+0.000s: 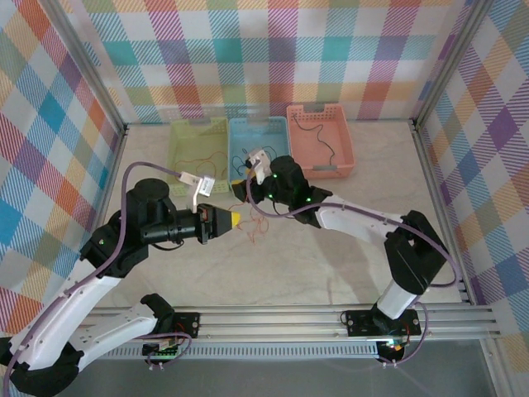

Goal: Untangle the cables

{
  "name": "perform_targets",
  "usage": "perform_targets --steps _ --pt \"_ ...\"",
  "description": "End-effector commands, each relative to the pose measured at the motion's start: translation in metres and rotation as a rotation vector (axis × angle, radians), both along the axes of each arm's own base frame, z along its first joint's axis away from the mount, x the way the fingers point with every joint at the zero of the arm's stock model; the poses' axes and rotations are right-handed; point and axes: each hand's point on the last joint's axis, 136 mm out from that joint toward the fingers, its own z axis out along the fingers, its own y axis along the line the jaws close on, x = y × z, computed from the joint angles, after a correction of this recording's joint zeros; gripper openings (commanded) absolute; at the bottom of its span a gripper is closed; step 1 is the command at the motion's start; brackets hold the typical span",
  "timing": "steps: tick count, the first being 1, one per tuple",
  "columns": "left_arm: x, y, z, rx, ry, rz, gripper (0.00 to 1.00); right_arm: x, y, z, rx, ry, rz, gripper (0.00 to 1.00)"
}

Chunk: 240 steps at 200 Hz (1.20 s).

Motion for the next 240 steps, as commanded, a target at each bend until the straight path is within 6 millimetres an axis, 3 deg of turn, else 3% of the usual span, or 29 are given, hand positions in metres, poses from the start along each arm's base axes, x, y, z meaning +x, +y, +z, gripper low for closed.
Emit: perform_targets --steps 1,21,53,81,107,161,185,206,224,240 --pt "-0.021 0.005 0.029 -0.064 -0.040 -0.055 0.00 0.037 -0.017 0.019 0.102 0.026 -0.140 0.57" --pt "-0.030 0.013 0.033 -0.059 -0.056 -0.051 0.00 0.059 -0.047 0.000 0.108 0.119 -0.231 0.54" --pt "-0.043 0.033 0.042 -0.047 -0.102 -0.015 0.00 0.078 -0.108 -0.027 0.119 0.215 -0.326 0.52" --pt "-0.049 0.046 0.049 -0.046 -0.140 0.023 0.00 0.082 -0.162 -0.048 0.111 0.267 -0.418 0.51" --pt "-0.047 0.053 0.050 -0.041 -0.164 0.057 0.00 0.077 -0.189 -0.054 0.130 0.287 -0.452 0.51" --pt "-0.036 0.064 0.054 -0.012 -0.194 0.149 0.00 0.068 -0.218 -0.073 0.105 0.313 -0.467 0.56" --pt "-0.028 0.068 0.051 0.013 -0.200 0.194 0.00 0.049 -0.194 -0.065 0.117 0.274 -0.268 0.68" --pt "-0.015 0.065 0.038 0.058 -0.175 0.222 0.00 0.026 -0.173 -0.039 0.192 0.220 -0.089 0.73" --pt "-0.002 0.069 0.027 0.105 -0.160 0.278 0.00 0.012 -0.168 -0.024 0.198 0.183 -0.031 0.76" --pt "0.004 0.076 0.024 0.123 -0.171 0.330 0.00 0.008 -0.175 -0.024 0.166 0.146 -0.052 0.78"
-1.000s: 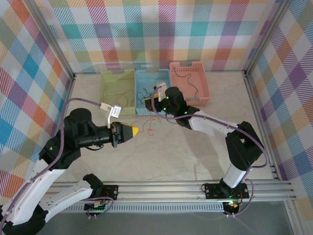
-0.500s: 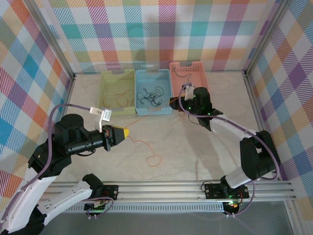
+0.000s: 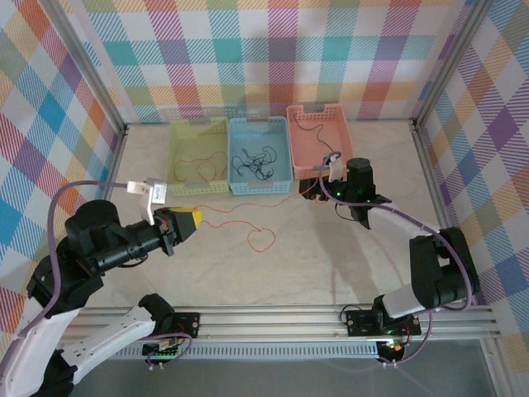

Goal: Untangle the cables

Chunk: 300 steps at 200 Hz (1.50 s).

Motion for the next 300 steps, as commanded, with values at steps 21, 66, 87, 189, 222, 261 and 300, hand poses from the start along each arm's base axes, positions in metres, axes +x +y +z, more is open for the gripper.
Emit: perform_targets --steps 21,66,87,189,222,261,300 --pt "0.015 0.020 -0.007 0.061 -0.032 0.137 0.00 -0.006 -0.010 0.019 -0.085 -0.130 -0.012 0.80" --pt "0.004 0.067 0.042 0.052 -0.168 0.292 0.00 0.018 -0.058 -0.026 -0.254 -0.062 -0.258 0.86" --pt "-0.004 0.095 0.068 0.048 -0.245 0.389 0.00 0.024 -0.074 -0.040 -0.269 -0.008 -0.330 0.88" --pt "-0.010 0.127 0.101 0.048 -0.340 0.510 0.00 0.025 -0.083 -0.049 -0.172 0.035 -0.356 0.93" --pt "0.009 0.108 0.091 0.100 -0.301 0.480 0.00 0.022 -0.081 -0.045 -0.168 0.024 -0.338 0.92" --pt "0.038 0.093 0.072 0.183 -0.265 0.507 0.00 0.010 -0.072 -0.032 -0.117 -0.019 -0.279 0.90" --pt "0.068 0.069 0.067 0.229 -0.239 0.500 0.00 -0.006 -0.061 -0.015 -0.036 -0.054 -0.224 0.87"
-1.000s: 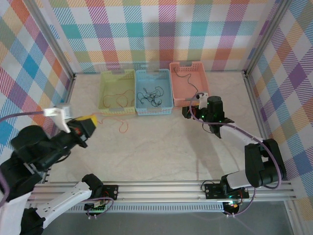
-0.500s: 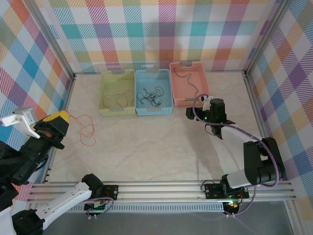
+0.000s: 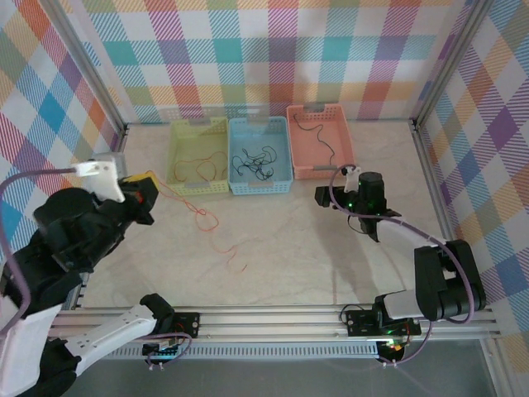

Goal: Untangle the cables

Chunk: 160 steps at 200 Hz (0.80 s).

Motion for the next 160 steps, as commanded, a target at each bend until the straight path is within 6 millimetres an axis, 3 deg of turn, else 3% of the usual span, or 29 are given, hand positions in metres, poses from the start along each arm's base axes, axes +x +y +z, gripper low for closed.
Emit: perform_targets --steps 1,80,112,160 --pt "0.017 -0.012 0.012 0.008 -0.034 0.006 0.00 -0.006 0.010 0.028 0.079 -0.080 0.051 0.87" --pt "0.102 -0.056 0.023 0.046 0.053 -0.008 0.00 -0.013 0.012 0.023 0.105 -0.095 0.052 0.86" --pt "0.135 -0.039 0.035 0.025 0.051 0.066 0.00 -0.012 0.016 0.016 0.109 -0.058 0.071 0.85" --pt "0.176 -0.004 0.080 -0.029 -0.013 0.178 0.00 -0.012 0.016 0.013 0.111 -0.051 0.069 0.85"
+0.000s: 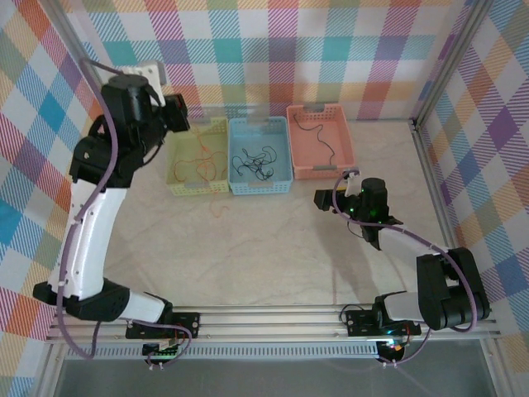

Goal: Untangle the cables

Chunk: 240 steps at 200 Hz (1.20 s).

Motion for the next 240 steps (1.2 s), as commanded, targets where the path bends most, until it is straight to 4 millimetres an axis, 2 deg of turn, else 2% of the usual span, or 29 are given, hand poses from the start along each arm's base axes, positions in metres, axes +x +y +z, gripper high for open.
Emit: perform_targets --steps 1,46,65,92,111,133,139,141,147,159,175,184,215,240 --pt "0.008 0.014 0.030 -0.027 -0.060 0.021 0.00 0.001 0.007 0.006 0.027 -0.018 0.025 0.85" --pt "0.043 0.031 0.066 -0.057 -0.180 0.076 0.00 0.002 0.008 0.005 0.027 -0.011 0.030 0.84" --pt "0.066 0.034 0.065 -0.060 -0.180 0.091 0.00 0.001 0.009 0.003 0.029 -0.002 0.035 0.85" --pt "0.109 0.039 0.039 -0.064 -0.146 0.104 0.00 0.001 0.010 0.003 0.031 -0.001 0.037 0.84" --pt "0.143 0.047 0.000 -0.086 -0.060 0.118 0.00 0.001 0.011 0.003 0.036 0.002 0.042 0.85" --pt "0.174 0.058 -0.059 -0.124 0.072 0.143 0.00 0.001 0.012 0.002 0.037 0.002 0.048 0.85" --pt "0.183 0.058 -0.085 -0.146 0.121 0.135 0.00 0.001 0.013 0.003 0.039 0.001 0.052 0.85" --pt "0.185 0.058 -0.088 -0.155 0.120 0.128 0.00 0.001 0.012 0.002 0.040 0.003 0.051 0.85" --pt "0.193 0.057 -0.117 -0.172 0.167 0.121 0.00 0.001 0.013 0.002 0.041 0.004 0.055 0.84" --pt "0.202 0.064 -0.163 -0.194 0.227 0.141 0.00 0.001 0.014 0.002 0.045 0.007 0.060 0.85" --pt "0.204 0.070 -0.212 -0.224 0.290 0.155 0.00 0.001 0.015 0.002 0.047 0.007 0.062 0.85" --pt "0.201 0.070 -0.231 -0.236 0.317 0.157 0.00 0.001 0.015 0.002 0.049 0.007 0.064 0.85" --pt "0.187 0.073 -0.274 -0.260 0.381 0.184 0.00 0.001 0.017 0.002 0.053 0.011 0.070 0.84" --pt "0.173 0.076 -0.308 -0.259 0.506 0.231 0.00 0.001 0.017 0.002 0.055 0.012 0.072 0.84"
